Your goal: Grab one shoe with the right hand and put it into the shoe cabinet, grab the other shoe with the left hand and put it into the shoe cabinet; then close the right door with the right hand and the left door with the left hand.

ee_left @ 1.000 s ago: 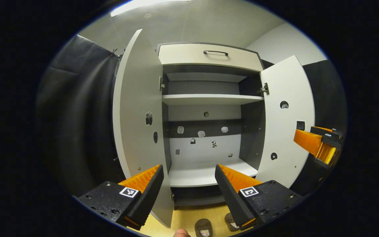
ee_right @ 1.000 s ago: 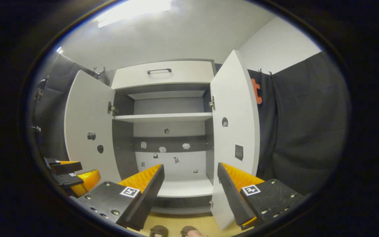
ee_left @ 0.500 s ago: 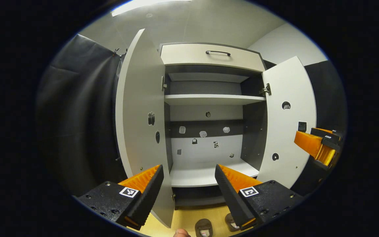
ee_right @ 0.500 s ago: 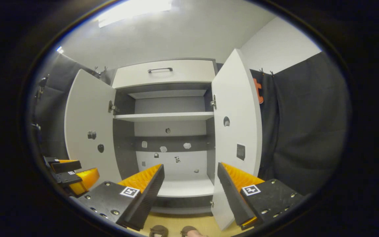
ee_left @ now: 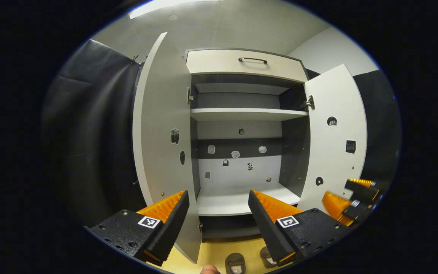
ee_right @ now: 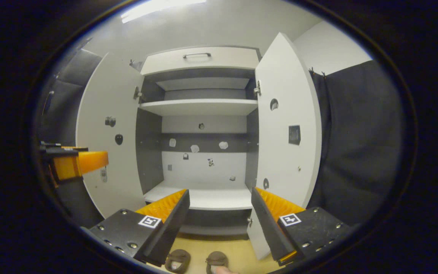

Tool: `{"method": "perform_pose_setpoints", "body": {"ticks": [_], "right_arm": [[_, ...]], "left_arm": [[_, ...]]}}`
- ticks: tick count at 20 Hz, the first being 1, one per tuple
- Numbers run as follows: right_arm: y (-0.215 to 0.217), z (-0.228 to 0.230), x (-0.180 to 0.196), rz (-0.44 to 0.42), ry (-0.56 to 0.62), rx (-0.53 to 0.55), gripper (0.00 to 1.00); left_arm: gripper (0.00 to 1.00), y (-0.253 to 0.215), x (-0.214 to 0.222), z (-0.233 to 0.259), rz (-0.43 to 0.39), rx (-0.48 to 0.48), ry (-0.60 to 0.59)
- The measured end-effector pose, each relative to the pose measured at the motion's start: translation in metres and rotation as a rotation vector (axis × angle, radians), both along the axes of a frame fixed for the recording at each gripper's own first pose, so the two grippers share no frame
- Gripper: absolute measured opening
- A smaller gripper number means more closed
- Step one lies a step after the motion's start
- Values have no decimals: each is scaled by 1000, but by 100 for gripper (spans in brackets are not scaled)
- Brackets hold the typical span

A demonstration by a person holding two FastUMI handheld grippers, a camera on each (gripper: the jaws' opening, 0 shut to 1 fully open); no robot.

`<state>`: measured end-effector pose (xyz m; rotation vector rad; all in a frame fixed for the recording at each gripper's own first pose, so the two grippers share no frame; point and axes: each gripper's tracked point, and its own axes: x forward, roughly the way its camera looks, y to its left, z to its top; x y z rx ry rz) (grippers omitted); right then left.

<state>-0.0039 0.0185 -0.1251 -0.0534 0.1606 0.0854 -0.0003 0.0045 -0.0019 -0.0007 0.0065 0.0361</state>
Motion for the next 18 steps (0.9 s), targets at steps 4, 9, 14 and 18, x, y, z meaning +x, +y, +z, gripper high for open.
{"method": "perform_pose_setpoints", "body": {"ticks": [4, 9, 14, 18], "right_arm": [[8, -86, -16, 34, 103, -11, 98], [9, -212, -43, 73, 345, -12, 98], [9, -320, -68, 92, 577, 17, 96], [11, -380, -82, 93, 710, 13, 98]], "left_arm": [[96, 3, 1, -1, 13, -1, 5], [95, 9, 0, 0, 30, 9, 8], [95, 15, 1, -2, 49, 17, 19], [96, 20, 2, -5, 60, 23, 30]]}}
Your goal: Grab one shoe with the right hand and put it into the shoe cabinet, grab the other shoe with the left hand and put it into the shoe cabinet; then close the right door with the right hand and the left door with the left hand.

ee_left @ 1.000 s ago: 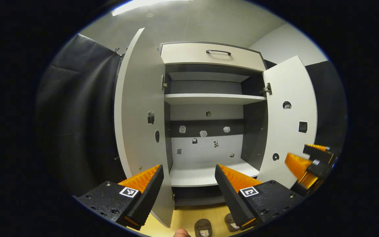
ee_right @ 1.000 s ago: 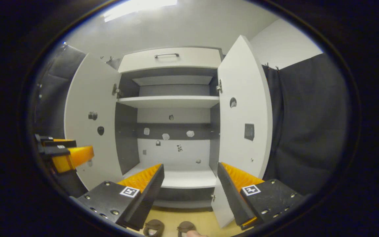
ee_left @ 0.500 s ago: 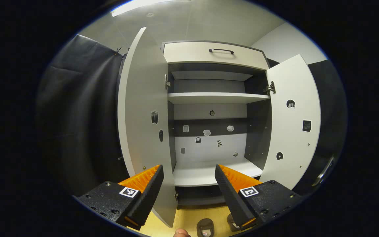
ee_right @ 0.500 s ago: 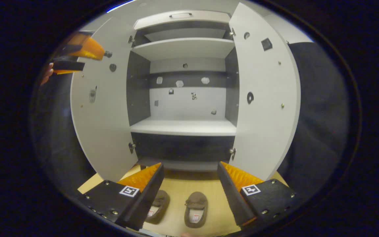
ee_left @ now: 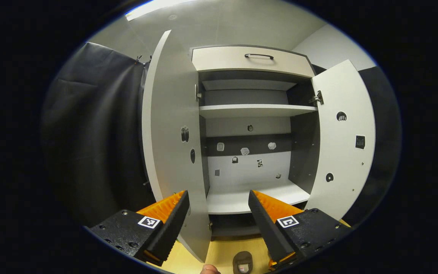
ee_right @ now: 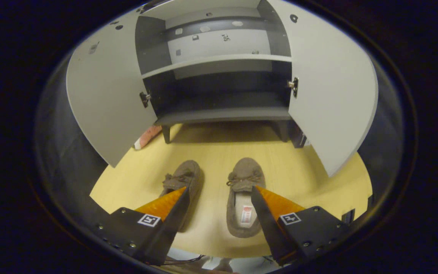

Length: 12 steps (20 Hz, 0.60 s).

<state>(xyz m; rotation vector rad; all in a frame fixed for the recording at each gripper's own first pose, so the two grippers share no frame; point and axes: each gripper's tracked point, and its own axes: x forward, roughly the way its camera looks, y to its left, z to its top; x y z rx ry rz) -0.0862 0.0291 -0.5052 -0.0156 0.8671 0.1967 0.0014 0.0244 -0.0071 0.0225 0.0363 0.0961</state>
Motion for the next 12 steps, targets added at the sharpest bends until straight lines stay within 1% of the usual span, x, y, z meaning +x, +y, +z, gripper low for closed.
{"method": "perform_pose_setpoints", "body": {"ticks": [6, 8, 9, 10, 11, 12], "right_arm": [[4, -58, 5, -7, 118, -14, 98], [4, -72, 13, -13, 136, -28, 98], [4, -77, 17, -16, 142, -29, 96], [4, -82, 22, -19, 143, -36, 99], [5, -85, 30, -20, 141, -41, 98], [6, -90, 33, -21, 144, -44, 98]], "left_arm": [[96, 12, 1, -7, 36, 5, 23], [96, 17, 1, -9, 50, 10, 31], [96, 19, 1, -10, 57, 11, 34], [96, 21, 1, -11, 63, 12, 35], [95, 24, 1, -10, 70, 11, 35], [96, 26, 0, -11, 76, 10, 36]]}}
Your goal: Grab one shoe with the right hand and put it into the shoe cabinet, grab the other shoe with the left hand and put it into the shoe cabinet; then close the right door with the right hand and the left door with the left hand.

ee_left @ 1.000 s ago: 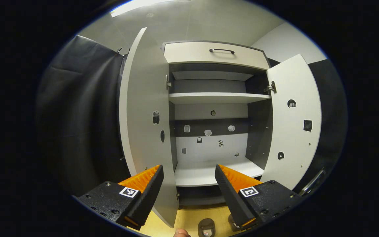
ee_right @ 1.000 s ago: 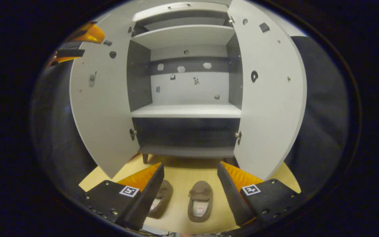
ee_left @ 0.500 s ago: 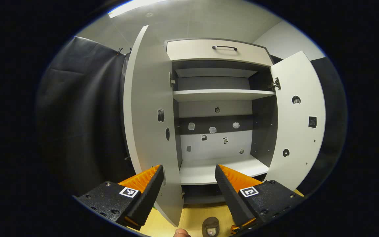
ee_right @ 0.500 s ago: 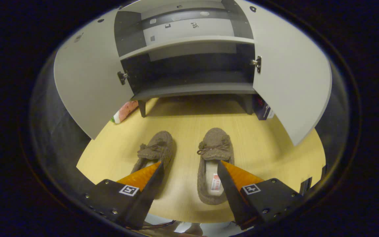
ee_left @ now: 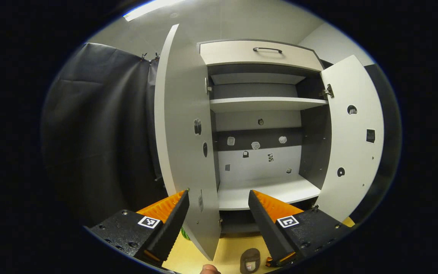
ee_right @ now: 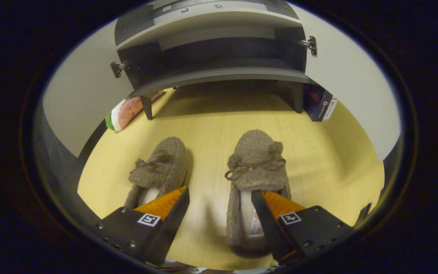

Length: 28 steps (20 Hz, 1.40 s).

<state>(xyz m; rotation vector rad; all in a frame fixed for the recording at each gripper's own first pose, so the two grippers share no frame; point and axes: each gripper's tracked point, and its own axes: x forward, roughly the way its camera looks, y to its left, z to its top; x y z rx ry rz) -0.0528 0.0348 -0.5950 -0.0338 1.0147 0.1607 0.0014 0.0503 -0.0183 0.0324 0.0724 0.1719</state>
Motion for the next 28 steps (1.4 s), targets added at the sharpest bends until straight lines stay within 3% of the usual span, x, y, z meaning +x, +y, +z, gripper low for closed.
{"method": "perform_pose_setpoints", "body": {"ticks": [2, 4, 6, 7, 8, 11, 13, 15, 21, 28], "right_arm": [[0, -8, 8, -13, 14, -6, 96], [0, -15, 13, -27, 27, -17, 83], [-7, -19, 18, -29, 20, -52, 78], [-10, -20, 20, -31, 17, -67, 64], [-16, -20, 19, -35, 14, -88, 58], [-22, -20, 21, -62, 18, -100, 16], [-21, -17, 25, -63, 4, -104, 16], [-23, -16, 23, -72, 6, -117, 1], [-27, 15, 33, -93, -51, -86, 1], [-15, 134, 78, -9, -291, -95, 1]], "left_arm": [[96, 3, -1, -1, 8, -4, 3], [95, 3, 0, 0, 4, -6, 1], [95, 3, 0, -1, 4, -3, 1], [95, 2, 1, 0, 3, -1, 1], [95, 2, 1, -1, 1, 0, 1], [95, 1, 4, -2, -8, -5, 3], [95, 0, 4, -3, -14, -9, 5], [95, 0, 5, -4, -18, -10, 6], [95, -1, 4, -4, -32, -20, -2], [95, -1, 4, -2, -46, -34, -14]]}}
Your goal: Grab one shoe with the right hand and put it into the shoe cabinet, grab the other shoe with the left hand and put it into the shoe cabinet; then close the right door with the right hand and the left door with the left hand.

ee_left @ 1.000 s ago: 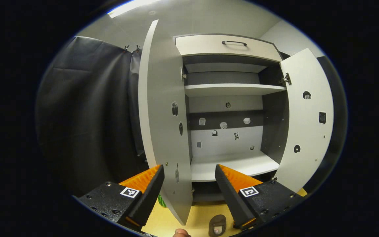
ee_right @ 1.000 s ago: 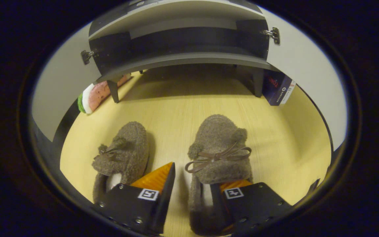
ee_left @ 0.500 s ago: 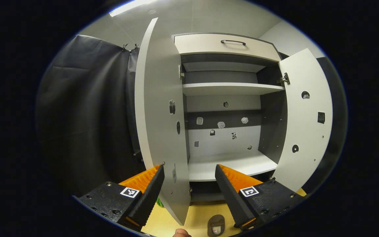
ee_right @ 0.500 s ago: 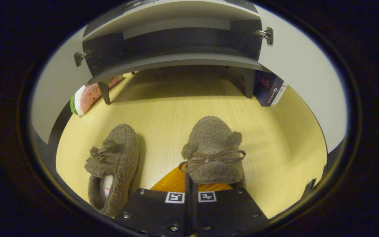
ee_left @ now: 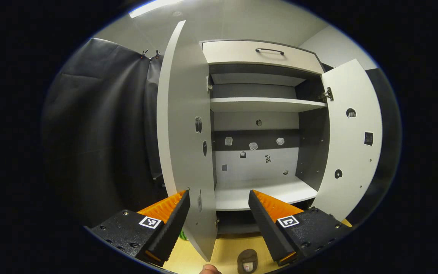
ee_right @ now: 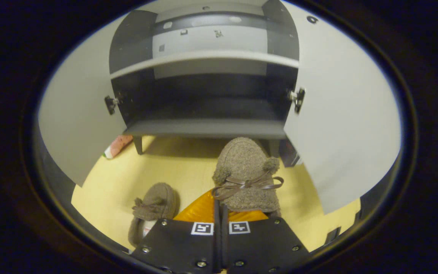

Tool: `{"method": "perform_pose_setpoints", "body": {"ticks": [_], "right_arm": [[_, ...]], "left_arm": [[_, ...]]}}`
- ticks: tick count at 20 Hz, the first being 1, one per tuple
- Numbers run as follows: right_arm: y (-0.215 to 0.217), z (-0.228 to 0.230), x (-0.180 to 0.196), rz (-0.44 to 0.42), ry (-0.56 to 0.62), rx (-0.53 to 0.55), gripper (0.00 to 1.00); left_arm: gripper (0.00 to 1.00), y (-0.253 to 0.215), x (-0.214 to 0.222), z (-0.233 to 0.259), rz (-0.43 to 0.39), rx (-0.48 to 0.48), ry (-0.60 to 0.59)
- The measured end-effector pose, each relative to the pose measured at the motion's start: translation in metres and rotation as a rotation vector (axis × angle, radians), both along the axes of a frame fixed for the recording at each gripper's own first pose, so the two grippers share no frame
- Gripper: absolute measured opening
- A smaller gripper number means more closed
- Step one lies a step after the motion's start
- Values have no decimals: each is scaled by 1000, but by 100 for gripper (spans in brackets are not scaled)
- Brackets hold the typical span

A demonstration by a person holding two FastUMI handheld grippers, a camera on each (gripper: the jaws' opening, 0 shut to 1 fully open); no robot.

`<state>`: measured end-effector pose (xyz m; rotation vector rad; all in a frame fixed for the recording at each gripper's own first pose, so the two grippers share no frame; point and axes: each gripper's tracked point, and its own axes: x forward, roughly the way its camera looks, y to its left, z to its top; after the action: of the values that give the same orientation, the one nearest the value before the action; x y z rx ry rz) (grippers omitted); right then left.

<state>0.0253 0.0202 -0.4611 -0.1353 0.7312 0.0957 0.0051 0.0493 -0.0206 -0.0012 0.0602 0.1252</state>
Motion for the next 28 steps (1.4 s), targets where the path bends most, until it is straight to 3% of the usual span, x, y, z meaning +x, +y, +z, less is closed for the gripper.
{"method": "perform_pose_setpoints", "body": {"ticks": [8, 13, 19, 28], "right_arm": [[32, 177, 107, 35, -273, 52, 0], [41, 235, 179, 50, -365, 31, 0], [54, 221, 268, 48, -336, 21, 1], [50, 172, 309, 19, -246, 12, 0]], "left_arm": [[95, 0, -1, 2, -14, -18, -14], [95, 0, -2, 0, -17, -17, -16], [95, 1, -2, 1, -4, -24, -17], [95, 3, 0, -1, 32, -8, -7]]}}
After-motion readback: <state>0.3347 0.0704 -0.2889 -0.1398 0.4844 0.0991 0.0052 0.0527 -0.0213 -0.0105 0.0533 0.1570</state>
